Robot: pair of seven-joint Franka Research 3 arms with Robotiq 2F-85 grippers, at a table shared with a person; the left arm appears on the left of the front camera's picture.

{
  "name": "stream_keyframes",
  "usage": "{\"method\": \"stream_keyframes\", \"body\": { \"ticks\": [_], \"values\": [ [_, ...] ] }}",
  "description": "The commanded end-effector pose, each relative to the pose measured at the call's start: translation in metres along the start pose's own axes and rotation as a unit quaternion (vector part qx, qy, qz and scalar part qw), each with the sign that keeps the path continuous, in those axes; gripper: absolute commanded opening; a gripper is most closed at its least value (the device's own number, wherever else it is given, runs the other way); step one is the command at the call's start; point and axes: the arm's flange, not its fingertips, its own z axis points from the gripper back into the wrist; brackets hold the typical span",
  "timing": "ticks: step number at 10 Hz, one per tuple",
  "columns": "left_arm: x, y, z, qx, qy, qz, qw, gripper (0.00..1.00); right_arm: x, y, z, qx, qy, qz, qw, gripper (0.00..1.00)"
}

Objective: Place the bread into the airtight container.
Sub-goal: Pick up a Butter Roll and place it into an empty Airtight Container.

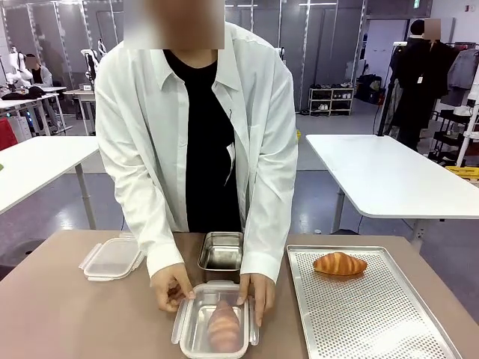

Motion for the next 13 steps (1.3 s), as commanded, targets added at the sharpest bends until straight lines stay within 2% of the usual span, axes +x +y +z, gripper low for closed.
{"method": "stream_keyframes", "body": {
  "ticks": [1, 13],
  "values": [
    [0.0002, 0.0007, 0.0008, -0.004, 0.000, -0.009, 1.000, 1.00, 0.0019, -0.0010, 0.0009, 0.007, -0.002, -0.001, 1.000, 1.00],
    [0.0002, 0.0007, 0.0008, -0.004, 0.000, -0.009, 1.000, 1.00, 0.0019, -0.0010, 0.0009, 0.007, -0.002, -0.001, 1.000, 1.00]
  ]
}}
